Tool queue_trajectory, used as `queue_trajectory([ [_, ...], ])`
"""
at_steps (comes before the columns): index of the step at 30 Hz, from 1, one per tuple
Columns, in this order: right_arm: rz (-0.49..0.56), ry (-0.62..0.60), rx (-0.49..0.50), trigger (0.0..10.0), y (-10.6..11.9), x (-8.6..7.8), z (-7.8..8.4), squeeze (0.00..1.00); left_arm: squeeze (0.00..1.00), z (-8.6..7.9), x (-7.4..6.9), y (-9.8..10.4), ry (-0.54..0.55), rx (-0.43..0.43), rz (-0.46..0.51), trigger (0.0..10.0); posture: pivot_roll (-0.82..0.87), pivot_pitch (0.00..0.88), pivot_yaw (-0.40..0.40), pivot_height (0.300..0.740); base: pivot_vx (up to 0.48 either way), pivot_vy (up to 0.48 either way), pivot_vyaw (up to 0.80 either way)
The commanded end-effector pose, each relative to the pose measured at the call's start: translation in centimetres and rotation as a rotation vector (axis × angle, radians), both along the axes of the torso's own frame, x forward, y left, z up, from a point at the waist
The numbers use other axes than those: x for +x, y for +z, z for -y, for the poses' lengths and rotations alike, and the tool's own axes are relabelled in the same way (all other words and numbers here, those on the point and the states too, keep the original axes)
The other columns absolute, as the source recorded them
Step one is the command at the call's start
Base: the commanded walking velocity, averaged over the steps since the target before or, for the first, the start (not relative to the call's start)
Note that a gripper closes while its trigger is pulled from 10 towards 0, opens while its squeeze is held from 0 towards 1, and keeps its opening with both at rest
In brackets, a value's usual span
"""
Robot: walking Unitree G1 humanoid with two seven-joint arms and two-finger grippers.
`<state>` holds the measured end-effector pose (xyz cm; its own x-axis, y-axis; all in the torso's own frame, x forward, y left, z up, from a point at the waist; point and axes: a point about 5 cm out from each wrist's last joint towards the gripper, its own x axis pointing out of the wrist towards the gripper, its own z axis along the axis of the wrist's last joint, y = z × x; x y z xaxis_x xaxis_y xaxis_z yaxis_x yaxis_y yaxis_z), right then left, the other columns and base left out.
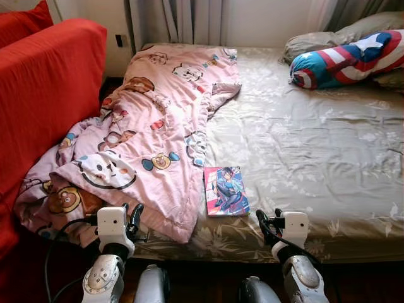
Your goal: Clean up the room
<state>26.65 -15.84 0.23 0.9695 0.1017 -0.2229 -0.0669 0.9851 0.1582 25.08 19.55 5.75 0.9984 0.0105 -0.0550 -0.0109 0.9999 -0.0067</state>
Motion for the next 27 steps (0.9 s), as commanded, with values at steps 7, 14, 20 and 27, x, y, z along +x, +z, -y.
queue_trajectory([
  [7, -0.003, -0.015, 0.007, 10.0, -0.06, -0.08, 0.28, 0.0, 0.0, 0.11, -0.23, -0.32, -0.011, -0.019, -0.022, 10.0, 0.05, 0.123, -0.038, 0.624, 0.0, 0.0, 0.0],
  [14, -0.002, -0.005, 0.012, 10.0, 0.01, 0.02, 0.02, 0.0, 0.0, 0.25, -0.27, -0.47, -0.014, -0.028, -0.029, 10.0, 0.06, 0.127, -0.039, 0.624, 0.0, 0.0, 0.0],
  [20, -0.018, 0.012, 0.016, 10.0, -0.2, -0.01, -0.35, 0.0, 0.0, -0.09, -0.24, -0.65, -0.007, -0.028, -0.035, 10.0, 0.06, 0.128, -0.039, 0.604, 0.0, 0.0, 0.0],
  [27, -0.006, 0.005, 0.019, 10.0, 0.0, 0.04, -0.19, 0.0, 0.0, -0.08, -0.2, -0.75, -0.009, -0.029, -0.04, 10.0, 0.06, 0.129, -0.038, 0.604, 0.0, 0.0, 0.0],
])
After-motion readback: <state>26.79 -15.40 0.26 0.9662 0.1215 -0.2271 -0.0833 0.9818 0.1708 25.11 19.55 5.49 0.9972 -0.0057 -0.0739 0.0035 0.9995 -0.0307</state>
